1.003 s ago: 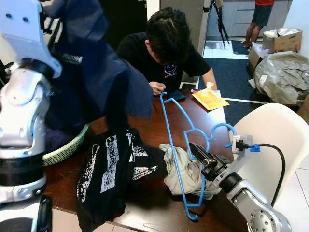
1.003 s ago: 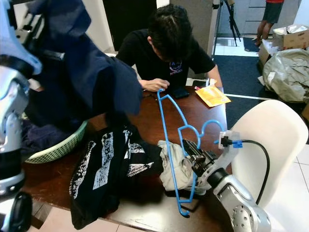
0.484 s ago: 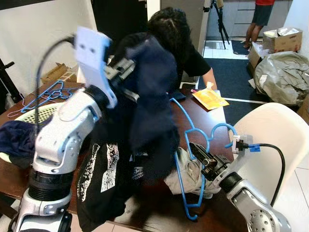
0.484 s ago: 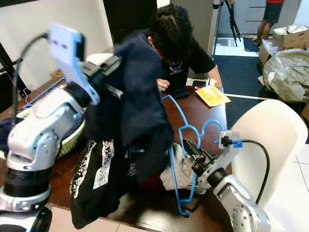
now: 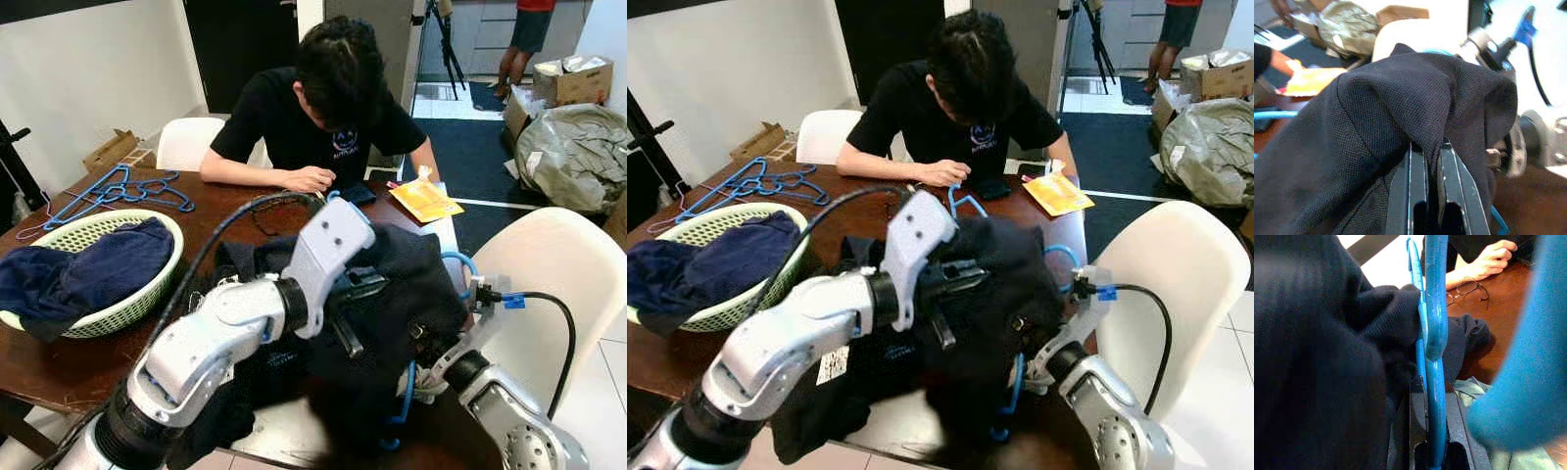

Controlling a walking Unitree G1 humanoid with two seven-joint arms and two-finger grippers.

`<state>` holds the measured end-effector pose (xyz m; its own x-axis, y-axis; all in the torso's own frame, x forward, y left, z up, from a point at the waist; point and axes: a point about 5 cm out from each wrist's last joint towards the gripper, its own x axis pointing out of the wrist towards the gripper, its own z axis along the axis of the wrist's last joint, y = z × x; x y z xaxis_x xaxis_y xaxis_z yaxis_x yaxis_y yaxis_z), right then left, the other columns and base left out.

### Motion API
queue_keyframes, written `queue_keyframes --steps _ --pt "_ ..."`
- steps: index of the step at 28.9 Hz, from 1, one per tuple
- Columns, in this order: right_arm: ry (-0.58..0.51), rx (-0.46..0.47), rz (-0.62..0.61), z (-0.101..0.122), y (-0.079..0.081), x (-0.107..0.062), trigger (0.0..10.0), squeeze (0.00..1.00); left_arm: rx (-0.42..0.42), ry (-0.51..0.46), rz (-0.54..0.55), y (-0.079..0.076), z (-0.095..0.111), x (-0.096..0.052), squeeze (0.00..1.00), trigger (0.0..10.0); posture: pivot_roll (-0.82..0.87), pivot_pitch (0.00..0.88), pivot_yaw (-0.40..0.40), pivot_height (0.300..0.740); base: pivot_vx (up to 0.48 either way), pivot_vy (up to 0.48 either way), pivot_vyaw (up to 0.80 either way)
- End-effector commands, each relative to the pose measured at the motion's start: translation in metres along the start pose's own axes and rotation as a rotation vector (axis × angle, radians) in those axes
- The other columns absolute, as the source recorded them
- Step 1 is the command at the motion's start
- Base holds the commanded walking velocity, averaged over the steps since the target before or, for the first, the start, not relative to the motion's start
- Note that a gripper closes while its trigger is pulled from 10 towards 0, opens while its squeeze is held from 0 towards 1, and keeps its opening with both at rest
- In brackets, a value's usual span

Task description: Hang hanger

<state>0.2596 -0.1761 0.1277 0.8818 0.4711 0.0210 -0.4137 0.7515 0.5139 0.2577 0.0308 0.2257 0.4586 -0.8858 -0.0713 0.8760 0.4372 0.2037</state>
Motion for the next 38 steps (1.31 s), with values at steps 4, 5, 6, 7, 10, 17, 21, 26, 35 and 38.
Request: queue_keyframes --steps 4,5,6,7,10,17,21,26,35,38 --pt "0.022 0.005 -0.003 -0.006 -0.001 0.0 10.0 0.0 0.031 0.097 -0.073 -0.011 -0.017 -0.001 1.0 10.0 -0.02 0.0 0.06 0.74 0.0 0.0 0.0" --pt "0.022 0.005 -0.003 -0.006 -0.001 0.0 10.0 0.0 0.031 0.097 -0.073 -0.011 -0.017 -0.001 1.0 10.0 -0.02 0.0 0.06 0.74 0.0 0.0 0.0" --pt "0.022 0.005 -0.003 -0.006 -0.001 0.0 10.0 0.0 0.048 0.13 -0.101 -0.014 -0.023 -0.004 1.0 10.0 -0.02 0.0 0.061 0.74 0.0 0.0 0.0" --pt "0.022 0.005 -0.003 -0.006 -0.001 0.0 10.0 0.0 0.058 0.166 -0.108 -0.009 -0.026 -0.014 1.0 10.0 -0.02 0.0 0.058 0.74 0.0 0.0 0.0" --pt "0.022 0.005 -0.003 -0.006 0.0 -0.001 10.0 0.0 0.064 0.186 -0.108 -0.006 -0.027 -0.022 1.0 10.0 -0.02 0.0 0.058 0.74 0.0 0.0 0.0" --pt "0.026 0.01 -0.002 -0.006 0.0 -0.003 10.0 0.0 0.117 0.293 0.156 0.051 -0.023 -0.083 1.0 10.0 -0.01 0.0 0.053 0.74 0.0 0.0 0.0" --pt "0.028 0.012 -0.001 -0.005 0.0 -0.005 10.0 0.0 0.144 0.354 0.285 0.071 -0.024 -0.112 1.0 10.0 -0.01 0.0 0.047 0.74 0.0 0.0 0.0" --pt "0.032 0.016 0.0 -0.005 -0.001 -0.006 10.0 0.0 0.196 0.493 0.432 0.093 -0.03 -0.154 1.0 10.0 -0.01 0.0 0.04 0.74 0.0 0.0 0.0" --pt "0.038 0.018 0.0 -0.004 -0.001 -0.007 10.0 0.0 0.256 0.671 0.572 0.112 -0.043 -0.196 1.0 10.0 -0.01 0.0 0.036 0.74 0.0 0.0 0.0" --pt "0.038 0.017 -0.001 -0.004 -0.001 -0.007 10.0 0.0 0.242 0.629 0.649 0.121 -0.045 -0.199 1.0 10.0 -0.01 0.0 0.033 0.74 0.0 0.0 0.0"
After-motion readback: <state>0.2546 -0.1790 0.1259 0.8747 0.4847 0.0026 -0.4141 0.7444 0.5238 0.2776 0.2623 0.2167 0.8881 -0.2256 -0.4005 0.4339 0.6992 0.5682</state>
